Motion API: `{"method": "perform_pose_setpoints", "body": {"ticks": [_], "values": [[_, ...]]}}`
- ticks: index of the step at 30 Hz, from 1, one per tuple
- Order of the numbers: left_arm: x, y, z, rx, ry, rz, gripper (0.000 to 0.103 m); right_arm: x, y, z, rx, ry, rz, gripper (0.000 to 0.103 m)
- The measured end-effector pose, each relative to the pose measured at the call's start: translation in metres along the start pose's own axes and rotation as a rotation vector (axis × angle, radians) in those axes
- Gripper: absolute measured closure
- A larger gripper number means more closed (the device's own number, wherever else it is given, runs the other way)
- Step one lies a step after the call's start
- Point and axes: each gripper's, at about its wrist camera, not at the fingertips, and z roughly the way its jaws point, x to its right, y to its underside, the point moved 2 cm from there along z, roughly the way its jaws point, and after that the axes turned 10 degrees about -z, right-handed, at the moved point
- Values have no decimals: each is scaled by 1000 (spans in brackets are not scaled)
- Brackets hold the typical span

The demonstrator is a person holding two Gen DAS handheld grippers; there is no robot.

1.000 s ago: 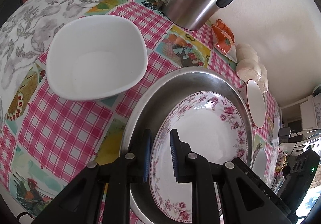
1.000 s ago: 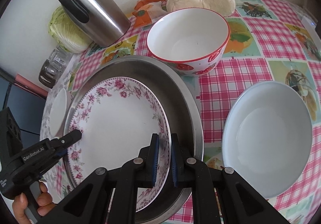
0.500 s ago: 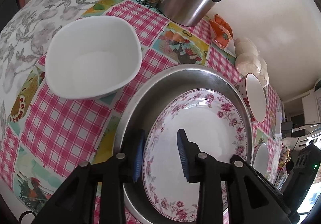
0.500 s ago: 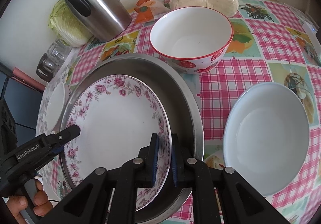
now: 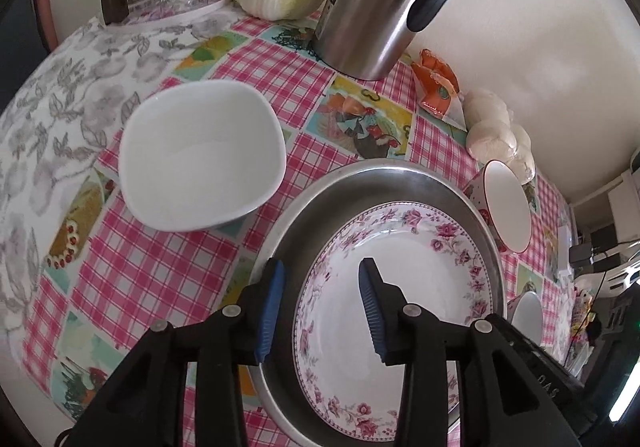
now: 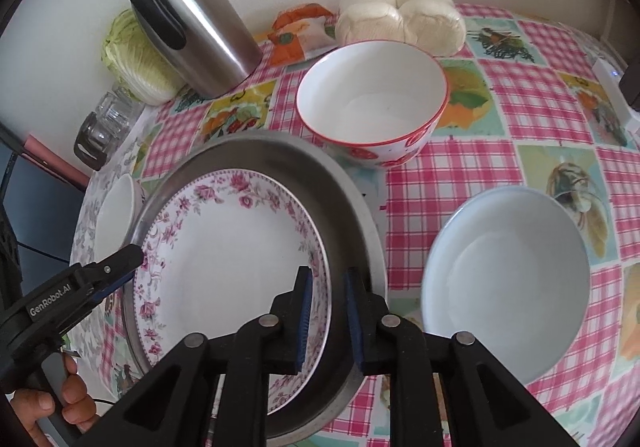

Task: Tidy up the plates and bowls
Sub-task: 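Open both tools and release the floral plate inside the basin, then move both tools toward the red-rimmed white bowl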

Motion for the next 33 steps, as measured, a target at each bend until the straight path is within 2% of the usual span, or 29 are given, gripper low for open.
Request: {"method": "perform_pose_setpoints", "body": {"ticks": [3, 6, 8, 14, 17, 24, 26, 28, 33], "values": [[7, 1, -9, 20, 1, 40, 55, 0, -2, -7, 9, 1, -1, 83], [17, 3, -18, 49, -10, 81, 45, -3, -3, -14, 19, 3, -17, 66], [21, 3, -20, 59, -35, 107, 36, -6, -4, -18, 25, 14, -35, 50], [22, 5, -24, 88, -128, 157, 31, -16, -9, -33, 65, 64, -96, 26], [18, 4, -24, 88, -147, 150, 22, -18, -10, -37, 76, 101, -125, 19], [14, 3, -24, 113, -197, 151, 18, -18, -8, -37, 75, 142, -155, 9], [14, 3, -24, 122, -208, 153, 13, -19, -8, -37, 78, 152, -161, 4], [14, 3, -25, 132, -216, 154, 13, -20, -8, -38, 82, 159, -168, 1], [13, 3, -27, 156, -230, 154, 12, -22, -7, -42, 98, 171, -194, 0]]}}
